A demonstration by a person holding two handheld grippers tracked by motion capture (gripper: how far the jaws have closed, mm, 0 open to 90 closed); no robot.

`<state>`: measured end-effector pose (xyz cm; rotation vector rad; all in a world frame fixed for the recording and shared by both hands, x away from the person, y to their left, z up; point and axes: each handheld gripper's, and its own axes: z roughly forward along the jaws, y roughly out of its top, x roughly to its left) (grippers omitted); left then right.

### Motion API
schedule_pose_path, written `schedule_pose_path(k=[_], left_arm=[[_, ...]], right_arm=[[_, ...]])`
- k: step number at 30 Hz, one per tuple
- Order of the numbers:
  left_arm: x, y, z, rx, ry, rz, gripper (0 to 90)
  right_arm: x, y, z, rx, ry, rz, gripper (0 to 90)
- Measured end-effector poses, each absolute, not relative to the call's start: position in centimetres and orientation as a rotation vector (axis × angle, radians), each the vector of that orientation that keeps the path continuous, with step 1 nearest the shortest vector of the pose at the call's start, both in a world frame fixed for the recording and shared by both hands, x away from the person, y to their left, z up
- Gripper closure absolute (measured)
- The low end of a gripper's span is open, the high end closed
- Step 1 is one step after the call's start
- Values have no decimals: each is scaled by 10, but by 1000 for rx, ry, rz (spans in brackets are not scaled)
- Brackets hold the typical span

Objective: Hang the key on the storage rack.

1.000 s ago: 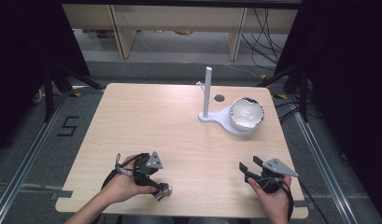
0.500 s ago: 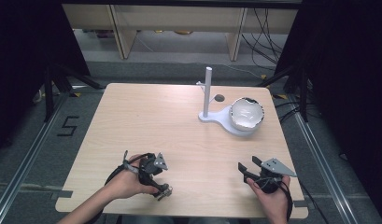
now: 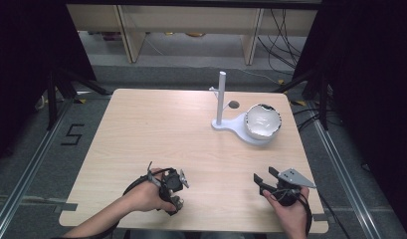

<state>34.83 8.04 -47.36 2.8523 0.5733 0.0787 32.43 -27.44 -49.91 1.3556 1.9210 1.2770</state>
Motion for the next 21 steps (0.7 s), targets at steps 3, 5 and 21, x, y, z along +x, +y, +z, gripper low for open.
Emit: schedule_pose_path(k=[3, 5, 21], left_arm=[[348, 79, -475, 2871, 575, 75, 243], [348, 78, -476, 2884, 604, 55, 259], [345, 73, -480, 2935, 569, 32, 455]], right_arm=[[328, -275, -501, 1298, 1914, 1299, 344], [327, -275, -501, 1302, 1928, 1287, 343], [329, -276, -502, 1275, 1941, 1272, 341]])
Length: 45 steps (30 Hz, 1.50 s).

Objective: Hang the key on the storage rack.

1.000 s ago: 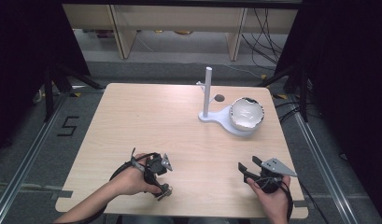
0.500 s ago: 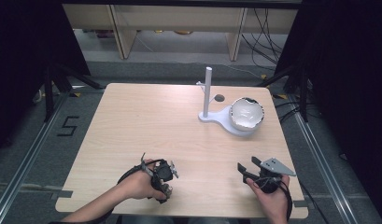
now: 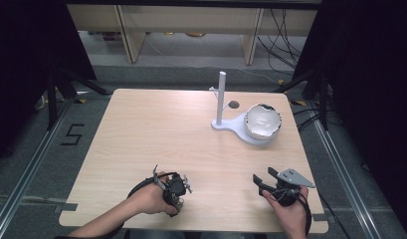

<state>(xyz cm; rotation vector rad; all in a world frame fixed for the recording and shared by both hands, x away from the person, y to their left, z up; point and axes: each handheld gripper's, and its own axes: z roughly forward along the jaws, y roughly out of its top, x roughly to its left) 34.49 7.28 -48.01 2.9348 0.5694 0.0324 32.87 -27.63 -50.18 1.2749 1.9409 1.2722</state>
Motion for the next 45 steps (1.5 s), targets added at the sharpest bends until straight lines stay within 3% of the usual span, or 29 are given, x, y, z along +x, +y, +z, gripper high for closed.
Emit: schedule_pose_path(k=[7, 15, 26, 30, 33, 39, 45], left_arm=[[345, 73, -479, 2937, 603, 20, 528], [344, 76, -480, 2941, 669, 22, 471], [340, 73, -478, 2968, 632, 23, 687], [338, 72, -478, 2976, 618, 18, 726], [339, 73, -477, 2977, 606, 15, 722], [339, 75, -466, 2916, 601, 30, 574], [342, 74, -457, 2839, 544, 39, 513]], right_arm=[[328, -277, -502, 1280, 1942, 1256, 340], [328, -276, -502, 1297, 1943, 1261, 338], [329, -276, -502, 1289, 1965, 1264, 337], [329, -276, -502, 1290, 1966, 1262, 337], [327, -274, -503, 1325, 1960, 1265, 337], [330, -277, -503, 1280, 1965, 1253, 337], [328, -276, -502, 1290, 1971, 1264, 341]])
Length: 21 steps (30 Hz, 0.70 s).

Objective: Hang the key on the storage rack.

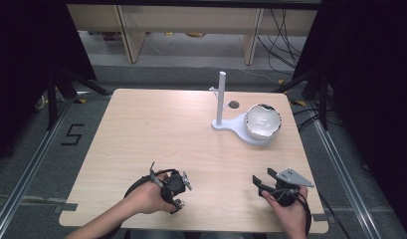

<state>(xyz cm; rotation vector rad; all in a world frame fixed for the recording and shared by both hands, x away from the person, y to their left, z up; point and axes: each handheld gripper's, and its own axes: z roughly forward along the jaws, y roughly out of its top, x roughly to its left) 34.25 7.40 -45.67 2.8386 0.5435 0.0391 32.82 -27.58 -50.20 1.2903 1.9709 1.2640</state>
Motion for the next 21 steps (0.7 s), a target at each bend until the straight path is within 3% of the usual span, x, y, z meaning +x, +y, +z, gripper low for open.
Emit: schedule_pose_path(k=[21], left_arm=[[354, 66, -452, 2755, 517, 32, 518]], right_arm=[[329, -279, -502, 1305, 1947, 1269, 352]])
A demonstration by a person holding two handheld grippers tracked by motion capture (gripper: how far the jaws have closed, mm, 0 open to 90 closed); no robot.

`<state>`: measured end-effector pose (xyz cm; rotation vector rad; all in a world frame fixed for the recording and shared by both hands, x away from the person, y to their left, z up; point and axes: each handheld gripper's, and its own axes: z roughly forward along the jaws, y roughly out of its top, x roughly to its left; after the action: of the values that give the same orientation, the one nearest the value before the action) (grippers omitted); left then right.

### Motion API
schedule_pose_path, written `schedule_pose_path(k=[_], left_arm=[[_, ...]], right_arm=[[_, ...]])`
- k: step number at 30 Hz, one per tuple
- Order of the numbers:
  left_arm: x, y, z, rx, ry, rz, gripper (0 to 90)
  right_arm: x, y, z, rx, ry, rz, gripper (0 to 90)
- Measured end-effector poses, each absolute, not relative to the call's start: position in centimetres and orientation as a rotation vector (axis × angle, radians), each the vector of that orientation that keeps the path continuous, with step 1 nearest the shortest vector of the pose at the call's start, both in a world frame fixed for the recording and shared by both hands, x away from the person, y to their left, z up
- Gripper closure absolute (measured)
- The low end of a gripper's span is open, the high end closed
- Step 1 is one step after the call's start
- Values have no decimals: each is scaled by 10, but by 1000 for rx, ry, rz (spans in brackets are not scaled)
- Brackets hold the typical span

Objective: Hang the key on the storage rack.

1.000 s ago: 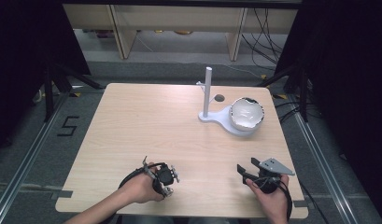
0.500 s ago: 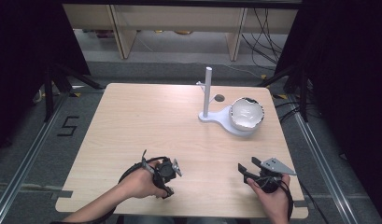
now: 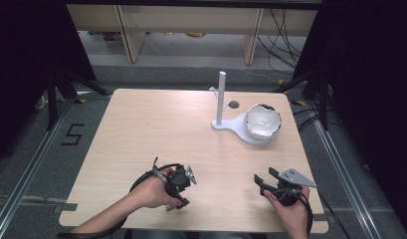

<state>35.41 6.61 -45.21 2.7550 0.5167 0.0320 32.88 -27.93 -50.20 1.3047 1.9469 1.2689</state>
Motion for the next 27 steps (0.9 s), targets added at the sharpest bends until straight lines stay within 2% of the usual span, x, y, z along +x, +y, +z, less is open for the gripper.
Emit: schedule_pose_path(k=[9, 13, 21, 27], left_arm=[[356, 61, -448, 2756, 486, 20, 549], [366, 55, -446, 2735, 480, -52, 569], [370, 41, -450, 2812, 437, -42, 597], [365, 44, -455, 2855, 430, -54, 634]], right_arm=[[328, -275, -500, 1293, 1951, 1252, 352], [328, -275, -500, 1268, 1949, 1247, 351], [328, -278, -500, 1309, 1966, 1265, 350], [327, -277, -499, 1317, 1951, 1266, 348]])
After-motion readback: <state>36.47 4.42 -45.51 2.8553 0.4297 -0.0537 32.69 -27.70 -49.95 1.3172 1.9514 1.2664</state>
